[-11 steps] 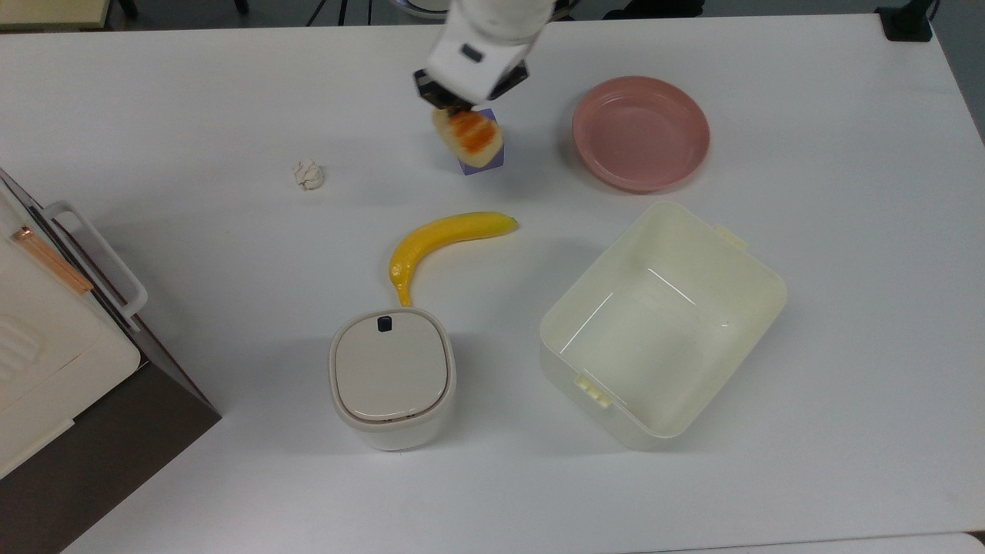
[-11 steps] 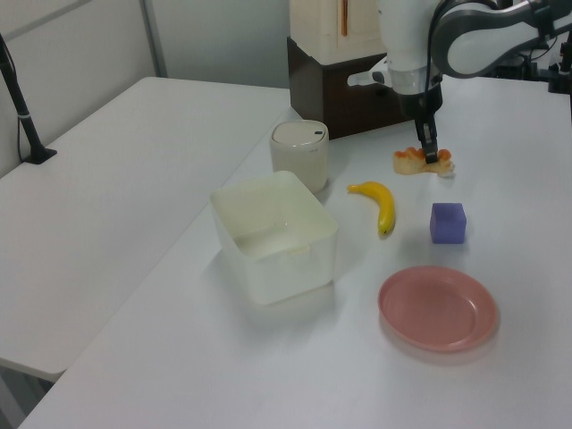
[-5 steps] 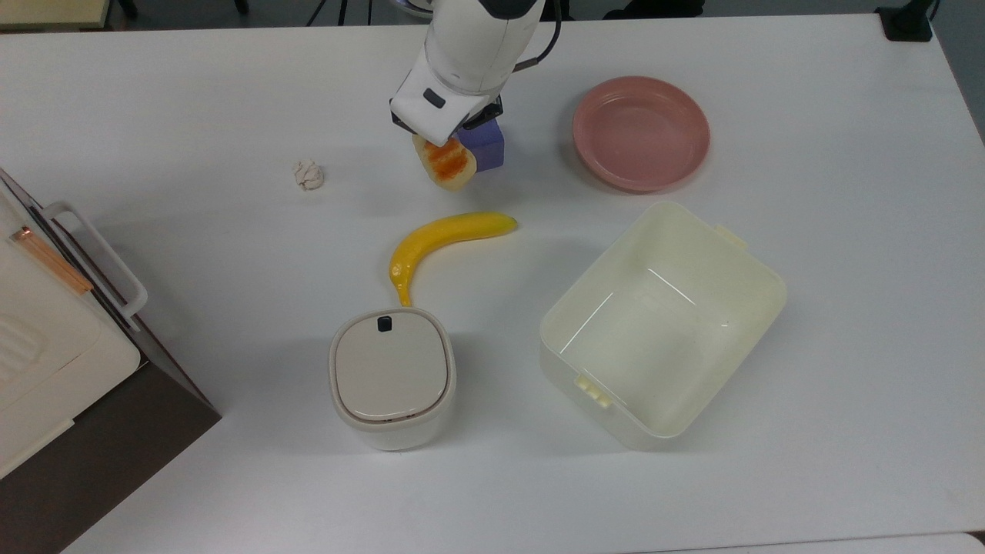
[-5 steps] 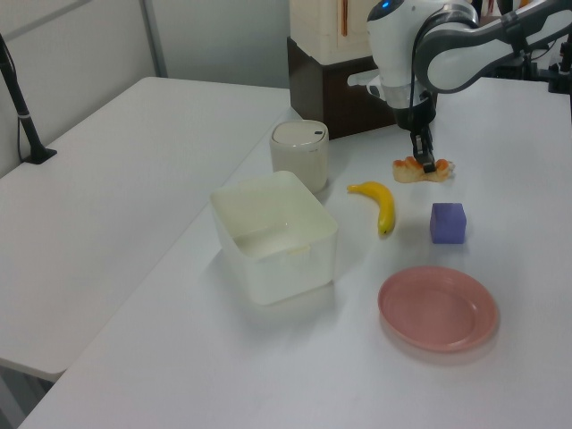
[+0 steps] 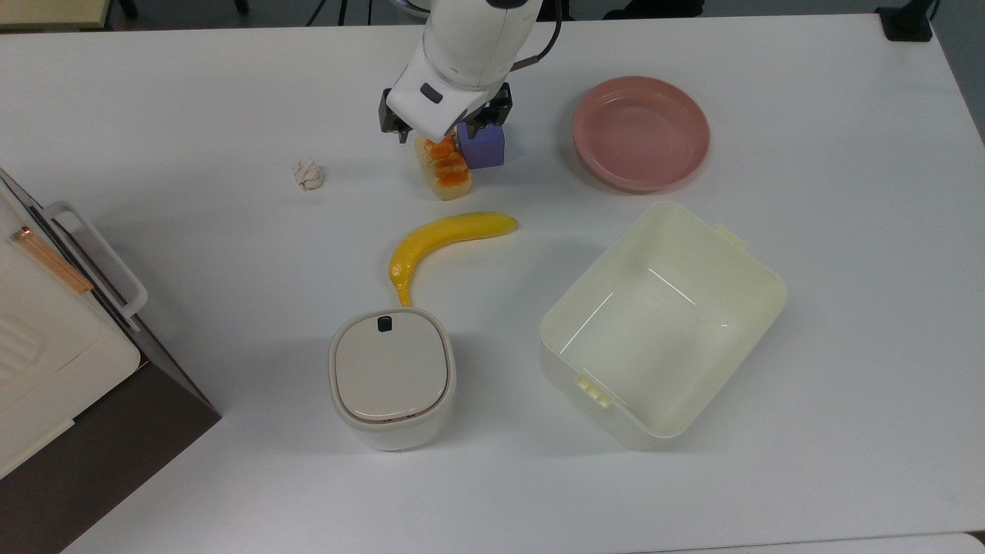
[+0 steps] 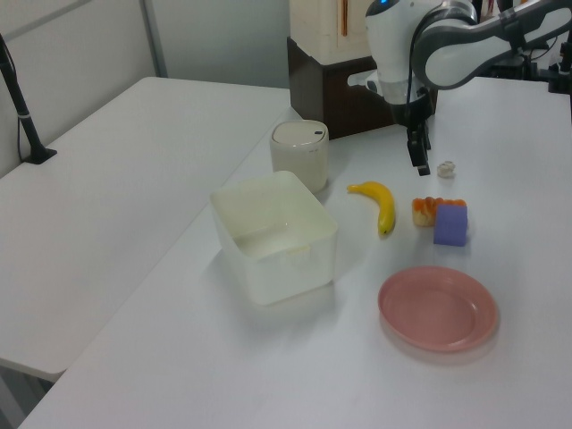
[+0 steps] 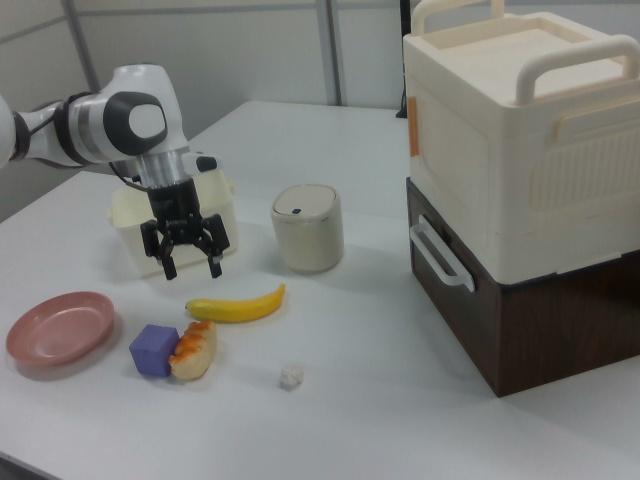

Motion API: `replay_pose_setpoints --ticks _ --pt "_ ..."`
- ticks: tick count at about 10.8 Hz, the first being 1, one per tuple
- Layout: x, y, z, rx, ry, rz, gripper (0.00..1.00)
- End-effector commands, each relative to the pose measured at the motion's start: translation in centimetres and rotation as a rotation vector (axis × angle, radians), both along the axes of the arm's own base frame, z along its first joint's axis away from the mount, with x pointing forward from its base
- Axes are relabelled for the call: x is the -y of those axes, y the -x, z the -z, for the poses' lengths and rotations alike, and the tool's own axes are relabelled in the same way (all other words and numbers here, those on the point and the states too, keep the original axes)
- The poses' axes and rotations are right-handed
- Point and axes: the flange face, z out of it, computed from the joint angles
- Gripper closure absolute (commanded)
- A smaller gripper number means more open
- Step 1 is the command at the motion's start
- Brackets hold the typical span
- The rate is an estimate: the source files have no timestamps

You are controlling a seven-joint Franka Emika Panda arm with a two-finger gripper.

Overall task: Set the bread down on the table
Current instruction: 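Lower the bread roll onto the table and open the gripper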

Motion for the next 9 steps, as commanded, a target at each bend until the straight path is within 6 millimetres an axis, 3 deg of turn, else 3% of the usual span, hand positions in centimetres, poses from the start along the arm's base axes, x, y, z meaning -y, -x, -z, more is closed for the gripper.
replay_pose_setpoints --ticks 1,5,7,9 --pt "0.2 0.3 -5.3 0.105 -0.014 0.082 0.00" --pt "6.9 2.7 -14.4 0.172 -0.040 0.237 0.00" --pt "9.3 3.8 -16.8 0.213 -0.135 0.315 0.00" --pt "9.9 3.5 -18.9 0.262 -0.155 0.331 0.00"
